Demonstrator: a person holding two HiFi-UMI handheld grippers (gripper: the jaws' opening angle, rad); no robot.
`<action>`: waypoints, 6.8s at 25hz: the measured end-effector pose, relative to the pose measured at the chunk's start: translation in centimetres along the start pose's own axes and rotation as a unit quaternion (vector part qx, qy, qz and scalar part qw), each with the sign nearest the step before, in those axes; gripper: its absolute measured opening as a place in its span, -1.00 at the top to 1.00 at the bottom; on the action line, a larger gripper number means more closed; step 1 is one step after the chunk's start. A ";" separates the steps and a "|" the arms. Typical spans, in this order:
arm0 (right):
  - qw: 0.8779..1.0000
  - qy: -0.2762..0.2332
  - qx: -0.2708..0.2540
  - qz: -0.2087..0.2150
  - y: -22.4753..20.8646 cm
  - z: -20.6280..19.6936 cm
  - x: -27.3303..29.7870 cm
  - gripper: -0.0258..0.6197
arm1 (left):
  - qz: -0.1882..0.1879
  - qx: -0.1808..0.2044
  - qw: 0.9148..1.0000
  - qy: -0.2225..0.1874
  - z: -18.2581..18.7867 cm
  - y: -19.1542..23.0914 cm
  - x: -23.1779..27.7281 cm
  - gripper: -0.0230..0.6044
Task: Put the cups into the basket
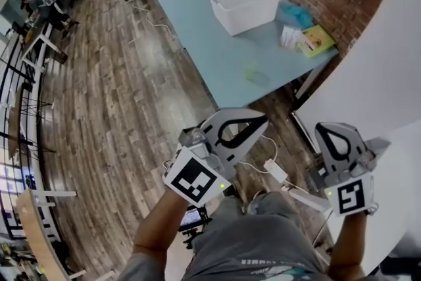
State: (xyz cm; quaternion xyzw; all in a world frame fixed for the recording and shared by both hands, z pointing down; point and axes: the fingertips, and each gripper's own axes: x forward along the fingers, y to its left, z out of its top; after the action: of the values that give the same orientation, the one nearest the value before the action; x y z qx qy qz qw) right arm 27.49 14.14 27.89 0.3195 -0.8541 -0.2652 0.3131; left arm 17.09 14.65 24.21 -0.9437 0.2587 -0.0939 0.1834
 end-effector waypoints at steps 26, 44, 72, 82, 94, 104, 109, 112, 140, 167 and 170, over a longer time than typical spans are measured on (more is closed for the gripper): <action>0.992 -0.063 -0.067 0.086 -2.1 0.5 10.4 0.88 | 0.090 0.000 0.992 0.083 -3.9 5.6 -0.7 0.92; 0.996 -0.007 -0.058 0.066 -2.1 3.1 20.6 0.88 | 0.048 0.003 0.996 0.069 -10.7 13.8 -4.1 0.92; 0.993 -0.004 -0.042 0.110 -7.2 -1.5 31.6 0.87 | 0.050 0.002 0.990 0.130 -18.8 23.2 1.4 0.92; 0.996 0.036 -0.013 0.086 -7.3 -0.4 37.1 0.87 | 0.012 0.003 0.995 0.101 -21.6 28.4 -0.2 0.92; 0.988 0.070 0.030 0.135 -6.9 -4.4 41.7 0.87 | -0.004 -0.010 0.995 0.104 -23.8 31.9 2.2 0.92; 0.969 0.086 0.057 0.225 -6.1 -11.8 45.3 0.65 | 0.012 -0.017 0.991 0.130 -25.2 34.6 8.5 0.92; 0.951 0.108 0.068 0.282 -3.9 -15.7 47.0 0.55 | 0.017 -0.019 0.989 0.146 -26.5 35.1 11.2 0.92; 0.939 0.126 0.070 0.313 -2.0 -18.0 47.5 0.53 | 0.021 -0.025 0.988 0.150 -26.7 35.3 12.0 0.92; 0.957 0.121 0.018 0.264 -9.7 -14.0 52.4 0.82 | -0.001 -0.016 0.992 0.124 -30.2 44.6 14.8 0.92; 0.980 0.059 -0.005 0.191 -23.0 -5.9 60.8 0.82 | -0.025 -0.032 0.990 0.134 -35.7 52.5 18.4 0.92; 0.979 0.061 -0.006 0.193 -23.8 -6.4 62.9 0.82 | -0.026 -0.032 0.990 0.138 -36.8 53.5 18.9 0.92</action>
State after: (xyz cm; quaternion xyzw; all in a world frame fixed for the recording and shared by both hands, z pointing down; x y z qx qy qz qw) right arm 3.30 -47.85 39.54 0.1629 -0.8773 -0.1847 0.4120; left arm -1.17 -48.91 38.28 -0.9336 0.2597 -0.2194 0.1133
